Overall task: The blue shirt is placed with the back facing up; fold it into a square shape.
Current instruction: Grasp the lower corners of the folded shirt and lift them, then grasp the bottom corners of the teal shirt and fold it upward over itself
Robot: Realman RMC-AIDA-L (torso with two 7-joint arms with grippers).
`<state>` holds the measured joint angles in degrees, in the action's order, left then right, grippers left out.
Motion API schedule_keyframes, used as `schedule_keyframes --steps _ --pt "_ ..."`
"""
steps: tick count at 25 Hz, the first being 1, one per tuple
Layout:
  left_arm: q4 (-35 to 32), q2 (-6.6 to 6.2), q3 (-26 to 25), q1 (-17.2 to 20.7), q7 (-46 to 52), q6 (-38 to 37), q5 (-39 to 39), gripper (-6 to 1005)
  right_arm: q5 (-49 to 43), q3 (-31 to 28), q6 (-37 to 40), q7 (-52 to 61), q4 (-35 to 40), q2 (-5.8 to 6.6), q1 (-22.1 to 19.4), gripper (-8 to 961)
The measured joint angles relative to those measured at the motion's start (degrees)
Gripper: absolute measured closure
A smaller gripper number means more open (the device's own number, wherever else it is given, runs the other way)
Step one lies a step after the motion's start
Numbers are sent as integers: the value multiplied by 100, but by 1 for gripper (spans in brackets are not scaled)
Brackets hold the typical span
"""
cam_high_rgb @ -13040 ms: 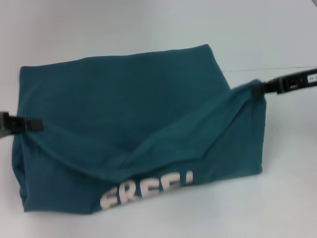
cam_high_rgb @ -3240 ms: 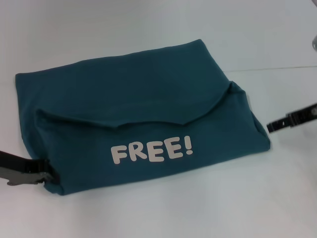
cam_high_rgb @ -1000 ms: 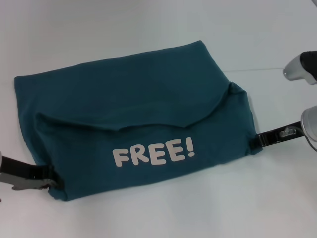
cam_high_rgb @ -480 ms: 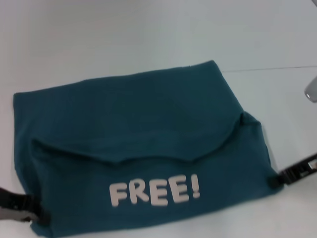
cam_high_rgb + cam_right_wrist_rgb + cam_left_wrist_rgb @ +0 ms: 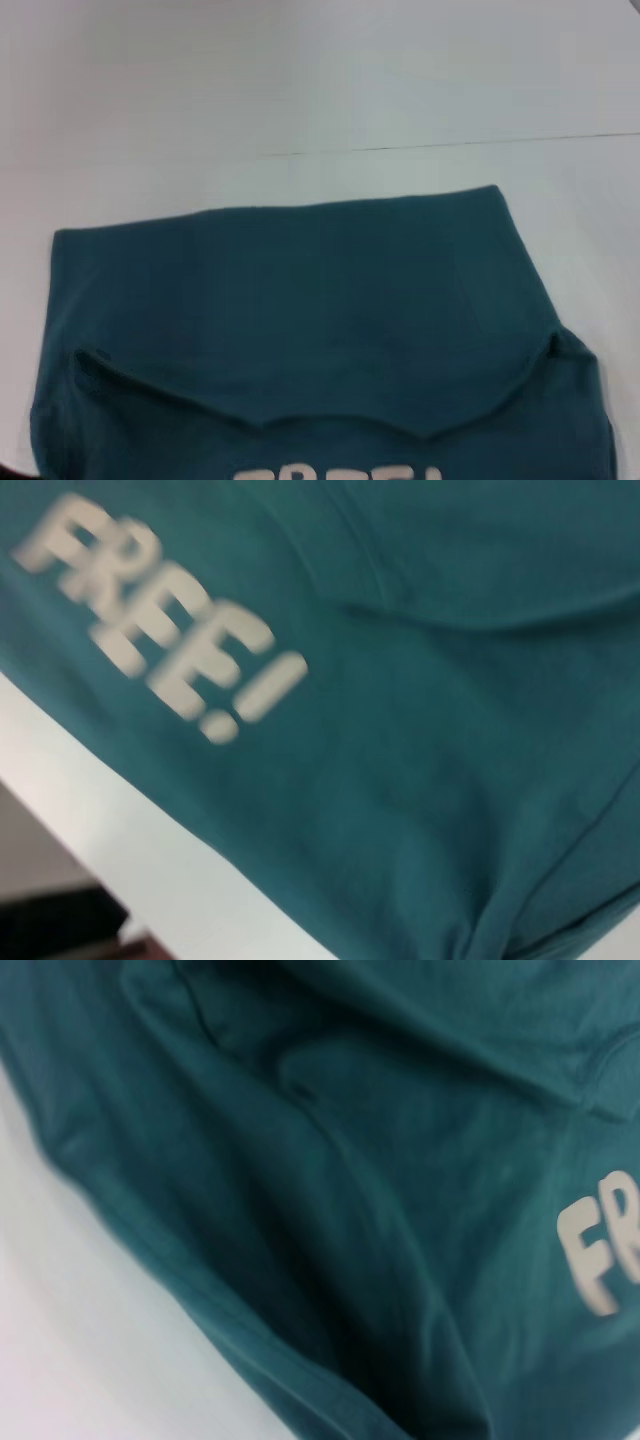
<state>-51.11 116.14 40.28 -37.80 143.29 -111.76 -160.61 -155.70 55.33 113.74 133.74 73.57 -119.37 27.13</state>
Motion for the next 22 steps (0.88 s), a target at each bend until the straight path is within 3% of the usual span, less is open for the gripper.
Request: schedule_keyframes --steps 6,13,17,22 --pt "-251 75 22 195 -2 -400 -80 931 174 436 27 16 52 -12 -336 888" --pt "-359 67 -41 169 -18 -546 24 930 624 254 13 -198 -298 80 -119 889" --pt "-522 12 -382 91 -41 -556 327 930 1017 -274 2 -223 -402 261 74 889" --pt "-530 -214 -1125 -100 -97 -331 792 931 1287 -1394 -43 -266 -947 615 540 889"
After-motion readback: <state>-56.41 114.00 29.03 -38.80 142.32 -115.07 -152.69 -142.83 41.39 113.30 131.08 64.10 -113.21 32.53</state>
